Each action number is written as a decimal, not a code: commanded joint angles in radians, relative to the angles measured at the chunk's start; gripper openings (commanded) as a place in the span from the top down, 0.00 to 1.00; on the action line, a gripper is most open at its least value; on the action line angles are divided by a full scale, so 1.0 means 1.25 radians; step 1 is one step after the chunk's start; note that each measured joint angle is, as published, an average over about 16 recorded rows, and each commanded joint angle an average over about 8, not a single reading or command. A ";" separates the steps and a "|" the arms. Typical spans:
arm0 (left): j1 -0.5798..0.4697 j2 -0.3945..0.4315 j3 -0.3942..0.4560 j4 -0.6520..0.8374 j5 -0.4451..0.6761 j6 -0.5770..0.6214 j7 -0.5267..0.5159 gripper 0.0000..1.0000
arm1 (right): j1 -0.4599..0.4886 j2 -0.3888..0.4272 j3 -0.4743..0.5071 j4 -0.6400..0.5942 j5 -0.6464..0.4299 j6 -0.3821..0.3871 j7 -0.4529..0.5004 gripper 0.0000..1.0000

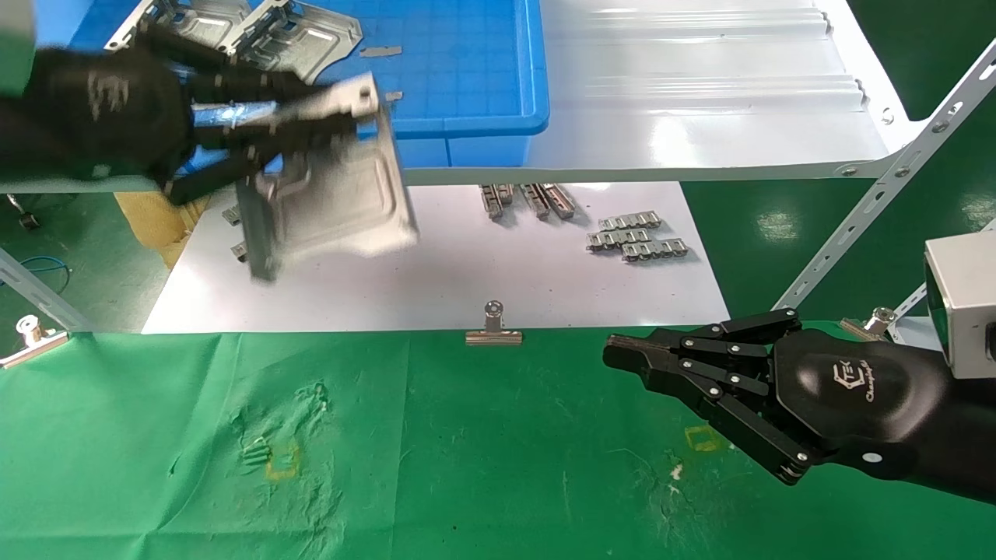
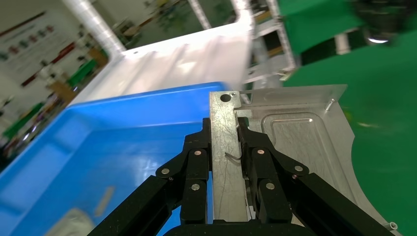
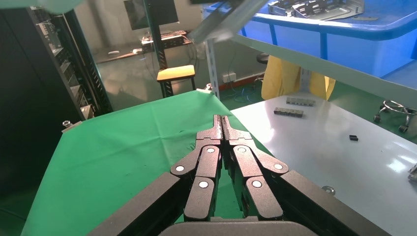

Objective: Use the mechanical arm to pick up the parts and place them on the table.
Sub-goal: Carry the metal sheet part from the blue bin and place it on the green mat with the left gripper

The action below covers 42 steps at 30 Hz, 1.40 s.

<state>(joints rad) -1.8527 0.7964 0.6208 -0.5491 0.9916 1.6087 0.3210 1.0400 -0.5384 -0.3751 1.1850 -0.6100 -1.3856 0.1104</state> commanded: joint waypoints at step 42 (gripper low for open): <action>0.155 0.009 0.357 0.131 0.066 -0.107 0.348 1.00 | 0.000 0.000 0.000 0.000 0.000 0.000 0.000 1.00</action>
<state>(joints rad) -1.6615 0.8056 1.0675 -0.3872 1.0732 1.4807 0.7512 1.0400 -0.5384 -0.3751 1.1850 -0.6100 -1.3856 0.1104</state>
